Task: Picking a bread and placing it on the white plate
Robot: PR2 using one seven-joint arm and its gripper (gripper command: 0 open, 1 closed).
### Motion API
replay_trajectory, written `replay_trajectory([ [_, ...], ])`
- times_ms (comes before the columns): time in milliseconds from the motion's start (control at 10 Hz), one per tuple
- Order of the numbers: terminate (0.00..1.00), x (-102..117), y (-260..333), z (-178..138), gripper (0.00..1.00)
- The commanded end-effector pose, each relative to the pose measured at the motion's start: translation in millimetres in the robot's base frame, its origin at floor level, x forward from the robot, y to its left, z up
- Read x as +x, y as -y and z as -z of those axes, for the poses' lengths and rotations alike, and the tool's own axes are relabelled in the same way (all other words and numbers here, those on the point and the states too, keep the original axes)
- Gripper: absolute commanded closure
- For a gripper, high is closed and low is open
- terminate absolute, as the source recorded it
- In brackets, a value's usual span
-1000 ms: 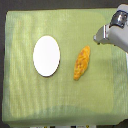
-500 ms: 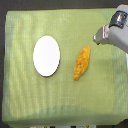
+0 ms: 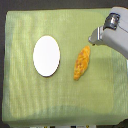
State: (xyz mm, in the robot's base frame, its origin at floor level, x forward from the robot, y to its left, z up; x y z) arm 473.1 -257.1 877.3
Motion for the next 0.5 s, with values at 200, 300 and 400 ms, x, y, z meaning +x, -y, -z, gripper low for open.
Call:
replay_trajectory([
  [200, 0.0, 10.2, -44.3, 55.0, 0.0],
  [300, 0.0, 9.7, -51.0, 64.5, 0.0],
  [400, 0.0, 9.3, -55.7, 74.3, 0.0],
])
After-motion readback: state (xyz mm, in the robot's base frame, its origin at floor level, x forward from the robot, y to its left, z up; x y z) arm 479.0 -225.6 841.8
